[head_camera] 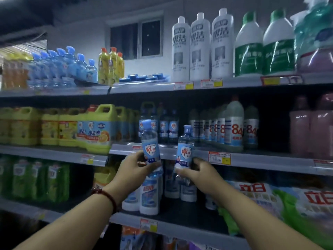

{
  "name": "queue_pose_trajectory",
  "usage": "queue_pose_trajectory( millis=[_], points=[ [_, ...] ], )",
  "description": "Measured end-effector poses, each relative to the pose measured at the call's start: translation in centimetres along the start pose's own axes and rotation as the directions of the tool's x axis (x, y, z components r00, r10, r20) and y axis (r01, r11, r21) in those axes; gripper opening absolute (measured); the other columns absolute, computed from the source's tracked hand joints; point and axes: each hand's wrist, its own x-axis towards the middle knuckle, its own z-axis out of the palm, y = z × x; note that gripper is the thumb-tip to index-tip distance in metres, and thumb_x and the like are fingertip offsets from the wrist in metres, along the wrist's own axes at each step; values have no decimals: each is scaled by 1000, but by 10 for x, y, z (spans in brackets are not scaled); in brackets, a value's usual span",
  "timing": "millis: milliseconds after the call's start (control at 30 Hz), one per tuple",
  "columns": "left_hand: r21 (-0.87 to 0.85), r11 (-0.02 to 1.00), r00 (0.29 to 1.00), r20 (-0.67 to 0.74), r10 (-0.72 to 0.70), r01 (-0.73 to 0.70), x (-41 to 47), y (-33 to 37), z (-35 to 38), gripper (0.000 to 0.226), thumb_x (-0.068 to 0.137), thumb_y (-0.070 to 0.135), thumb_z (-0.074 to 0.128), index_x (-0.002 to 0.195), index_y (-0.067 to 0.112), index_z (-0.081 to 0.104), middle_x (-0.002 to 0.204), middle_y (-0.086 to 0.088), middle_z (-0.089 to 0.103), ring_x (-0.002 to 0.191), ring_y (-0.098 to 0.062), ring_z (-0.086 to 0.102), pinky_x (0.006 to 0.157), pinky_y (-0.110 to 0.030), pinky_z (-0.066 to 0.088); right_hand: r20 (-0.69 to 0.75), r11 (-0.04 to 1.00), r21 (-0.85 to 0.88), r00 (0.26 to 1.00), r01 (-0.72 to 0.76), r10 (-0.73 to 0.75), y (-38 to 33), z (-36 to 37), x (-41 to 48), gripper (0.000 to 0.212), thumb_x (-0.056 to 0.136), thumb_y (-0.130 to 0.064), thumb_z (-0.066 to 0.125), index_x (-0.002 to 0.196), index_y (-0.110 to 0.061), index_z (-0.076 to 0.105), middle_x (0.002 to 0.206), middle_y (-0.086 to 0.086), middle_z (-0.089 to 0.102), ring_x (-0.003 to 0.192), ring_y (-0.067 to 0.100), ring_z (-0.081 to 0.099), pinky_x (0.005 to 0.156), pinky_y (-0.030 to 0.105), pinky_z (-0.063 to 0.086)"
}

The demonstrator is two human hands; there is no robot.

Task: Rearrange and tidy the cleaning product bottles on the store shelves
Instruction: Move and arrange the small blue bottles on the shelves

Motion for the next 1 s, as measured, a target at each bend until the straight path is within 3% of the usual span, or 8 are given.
queue_pose_trajectory(
  millis=[133, 300, 433, 500, 567, 700, 833, 1000],
  points=[
    [-97, 994, 998, -33, -59, 56, 38, 15, -15, 24, 81, 29, 81, 103, 22, 72, 87, 6, 78, 80, -9, 73, 68, -24, 56, -107, 1000, 2, 994, -18, 19, -35, -4, 36, 38, 75, -37, 83, 106, -20, 69, 96, -2, 76, 87, 16, 73, 81, 36, 60],
    [-66, 994, 995, -46, -88, 85, 110, 20, -29, 26, 79, 26, 84, 100, 18, 73, 89, 0, 78, 87, -19, 75, 76, -35, 61, -175, 998, -58, 984, -21, 10, -69, -18, 99, 37, 73, -24, 86, 101, -10, 67, 85, 6, 73, 66, 16, 65, 54, 26, 48],
    [-91, 992, 996, -17, -91, 89, 165, 12, -20, 35, 72, 21, 89, 103, 16, 74, 95, -4, 78, 91, -22, 75, 80, -41, 61, -170, 993, -111, 985, -31, 12, -73, -24, 160, 47, 66, -18, 90, 108, -12, 69, 99, 7, 75, 88, 23, 71, 74, 33, 58],
    [-73, 993, 996, 4, -93, 93, 183, 1, -7, 39, 73, 16, 88, 108, 17, 71, 99, -3, 77, 92, -18, 74, 79, -34, 61, -178, 980, -195, 984, -31, -4, -64, -23, 185, 46, 64, -20, 92, 105, -16, 74, 102, 2, 75, 92, 20, 71, 83, 35, 59],
    [40, 997, 998, -4, -65, 65, 201, -13, 9, 37, 75, 17, 87, 107, 19, 70, 98, 2, 76, 90, -13, 72, 73, -25, 59, -173, 972, -235, 984, -9, -33, -49, -19, 206, 41, 63, -20, 92, 101, -17, 76, 100, 0, 77, 90, 17, 71, 85, 37, 60],
    [243, 970, 1000, 10, -13, 10, 222, -38, 29, 39, 73, 24, 88, 109, 19, 72, 106, 6, 75, 98, -10, 69, 89, -29, 56, -172, 946, -323, 985, -31, -26, -29, -7, 237, 50, 62, -14, 91, 108, -12, 72, 106, 5, 75, 95, 20, 70, 87, 39, 59],
    [301, 953, 1000, -8, 21, -17, 227, -52, 40, 45, 76, 26, 86, 115, 16, 68, 112, 5, 71, 107, -12, 65, 91, -25, 51, -169, 926, -375, 985, -33, -33, -13, -1, 245, 48, 71, -13, 87, 113, -10, 66, 113, 4, 71, 98, 17, 65, 76, 23, 49],
    [336, 942, 995, -94, 15, 18, 228, -56, 46, 44, 77, 26, 86, 113, 13, 65, 110, 1, 69, 103, -15, 64, 86, -23, 49, -210, 927, -375, 974, 2, -88, 1, -1, 245, 44, 78, -22, 84, 108, -13, 54, 110, 2, 65, 89, 12, 56, 55, 14, 35]
  ],
)
